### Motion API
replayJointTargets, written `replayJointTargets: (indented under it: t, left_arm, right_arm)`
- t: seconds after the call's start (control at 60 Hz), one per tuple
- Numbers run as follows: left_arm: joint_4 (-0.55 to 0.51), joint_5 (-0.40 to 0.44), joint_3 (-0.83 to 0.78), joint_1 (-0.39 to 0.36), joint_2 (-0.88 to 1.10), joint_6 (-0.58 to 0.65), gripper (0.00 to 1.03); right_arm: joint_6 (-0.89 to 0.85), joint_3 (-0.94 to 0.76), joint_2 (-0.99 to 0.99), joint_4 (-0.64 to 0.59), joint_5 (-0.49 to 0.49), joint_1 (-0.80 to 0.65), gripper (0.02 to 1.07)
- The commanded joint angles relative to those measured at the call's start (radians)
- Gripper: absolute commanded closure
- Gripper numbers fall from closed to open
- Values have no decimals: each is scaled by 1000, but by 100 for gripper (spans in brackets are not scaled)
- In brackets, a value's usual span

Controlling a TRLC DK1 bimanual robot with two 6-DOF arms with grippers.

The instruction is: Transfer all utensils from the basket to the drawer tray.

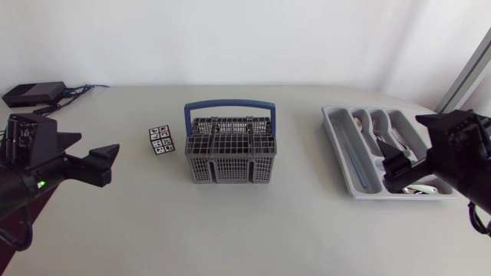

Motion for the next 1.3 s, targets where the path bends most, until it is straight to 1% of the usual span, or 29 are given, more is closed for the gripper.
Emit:
replayJointTargets:
  t: [0.0, 0.183, 1.067, 1.283]
  left_arm:
    - [-3, -7, -50, 11, -44, 23, 4]
    - [2, -8, -118, 23, -182, 17, 4]
    - [176, 12, -504, 92, -649, -211, 4]
    - [184, 13, -523, 95, -673, -222, 5]
  right_arm:
    - [51, -48, -60, -5, -6, -29, 6]
    - [101, -121, -181, 13, -15, -61, 6]
    - [565, -443, -648, 26, 78, -7, 6]
    - [571, -447, -654, 26, 80, -6, 6]
